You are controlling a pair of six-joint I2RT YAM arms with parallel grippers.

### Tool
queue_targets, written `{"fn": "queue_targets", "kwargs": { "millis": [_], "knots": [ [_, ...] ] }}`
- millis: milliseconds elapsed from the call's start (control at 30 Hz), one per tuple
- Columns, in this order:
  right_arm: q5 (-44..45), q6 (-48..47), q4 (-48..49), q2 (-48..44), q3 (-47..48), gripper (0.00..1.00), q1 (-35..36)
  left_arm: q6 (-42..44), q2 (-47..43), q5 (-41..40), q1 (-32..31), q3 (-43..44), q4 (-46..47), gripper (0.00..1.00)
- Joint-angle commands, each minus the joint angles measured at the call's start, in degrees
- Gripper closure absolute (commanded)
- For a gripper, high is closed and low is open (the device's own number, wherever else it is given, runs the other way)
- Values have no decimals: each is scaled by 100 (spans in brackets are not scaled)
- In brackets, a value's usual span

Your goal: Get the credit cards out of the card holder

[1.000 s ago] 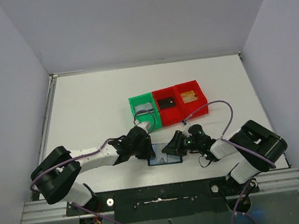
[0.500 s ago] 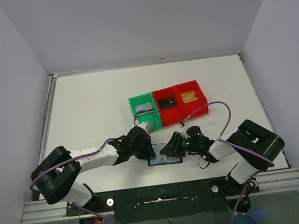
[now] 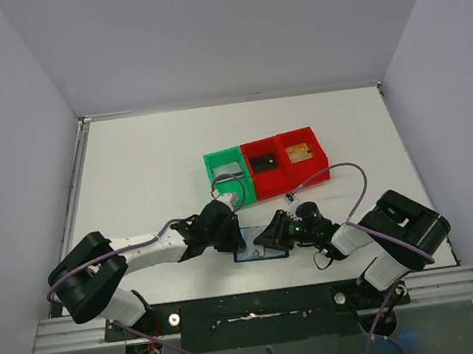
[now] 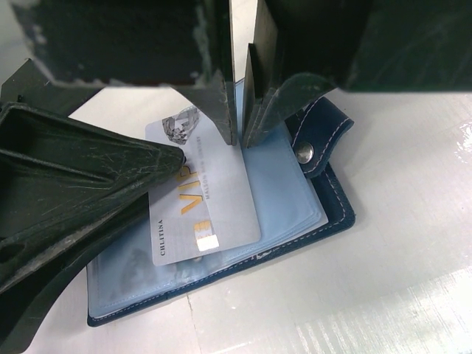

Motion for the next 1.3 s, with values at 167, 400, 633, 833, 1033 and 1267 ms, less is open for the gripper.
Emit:
{"fn": "queue_targets", "kwargs": {
  "millis": [167,400,633,833,1033,1267],
  "knots": [
    [166,-17,-354,-289,19,80,13,38,-173,-181,3,-135,-327,91],
    [233,-84,-777,-584,64,97,-8,-19,-217,-199,0,-89,-307,91],
    [-174,-182,-937,-717,219,100,-137,-96,-197,-82,3,-117,-219,91],
    [-456,-497,-1739,-1075,523,100,-391,-195,-474,-240,4,-101,-291,91],
    [-116,-1488,-3879,-1588,1387,100,-576,-274,-621,-221,0,-197,-264,91],
    [-128,-2516,-5130,-1962,2006,100,-787,-285,-761,-299,4,-86,-455,86]
  ]
}}
